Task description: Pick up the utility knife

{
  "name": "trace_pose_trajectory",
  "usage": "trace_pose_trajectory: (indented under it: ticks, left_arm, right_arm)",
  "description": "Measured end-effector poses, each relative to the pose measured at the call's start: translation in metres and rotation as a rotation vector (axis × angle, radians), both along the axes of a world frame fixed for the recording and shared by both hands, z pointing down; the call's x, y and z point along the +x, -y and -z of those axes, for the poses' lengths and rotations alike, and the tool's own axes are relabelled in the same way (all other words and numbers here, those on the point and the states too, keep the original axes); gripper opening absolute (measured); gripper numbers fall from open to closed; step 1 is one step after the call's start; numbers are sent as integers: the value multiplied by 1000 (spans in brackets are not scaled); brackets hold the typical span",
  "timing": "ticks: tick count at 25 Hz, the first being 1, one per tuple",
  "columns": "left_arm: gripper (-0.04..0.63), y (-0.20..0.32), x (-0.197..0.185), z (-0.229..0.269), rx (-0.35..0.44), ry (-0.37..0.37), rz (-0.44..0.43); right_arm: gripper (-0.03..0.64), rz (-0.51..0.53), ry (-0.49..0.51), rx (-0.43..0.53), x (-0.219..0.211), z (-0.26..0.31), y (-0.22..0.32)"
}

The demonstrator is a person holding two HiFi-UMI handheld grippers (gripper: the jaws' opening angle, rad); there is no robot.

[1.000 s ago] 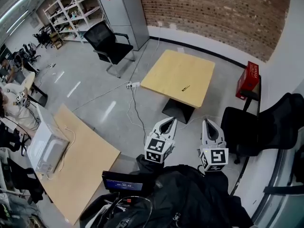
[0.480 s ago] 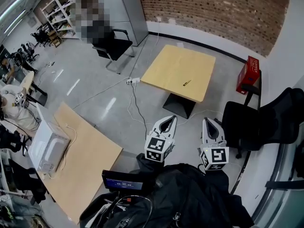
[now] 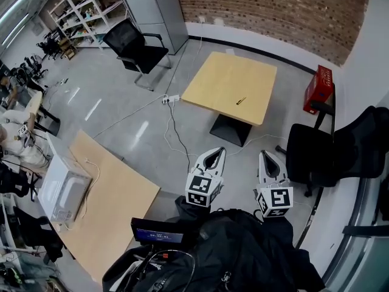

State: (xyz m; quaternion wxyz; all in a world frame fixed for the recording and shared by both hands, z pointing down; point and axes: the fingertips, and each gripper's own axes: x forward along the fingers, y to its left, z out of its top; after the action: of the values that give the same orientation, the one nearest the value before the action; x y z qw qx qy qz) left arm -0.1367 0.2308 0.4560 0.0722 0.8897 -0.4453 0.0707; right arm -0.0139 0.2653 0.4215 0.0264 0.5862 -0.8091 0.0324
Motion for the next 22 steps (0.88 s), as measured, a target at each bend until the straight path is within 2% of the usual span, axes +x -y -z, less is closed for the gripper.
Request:
trace_pose_trajectory:
  ticks: [8,14,22]
  left_arm:
    - [0,-5,-3,-17,-41,-13,-7]
    - [0,7,10,-35,-84,-31,-10]
    - [0,62,32,-19,-44,-42,27]
  right_arm:
    - [3,-1,-8,-40,-8,-16,-7]
    - [3,3,-17,-66,3,-24,6]
    - [3,52,-23,-29,25,-9,64]
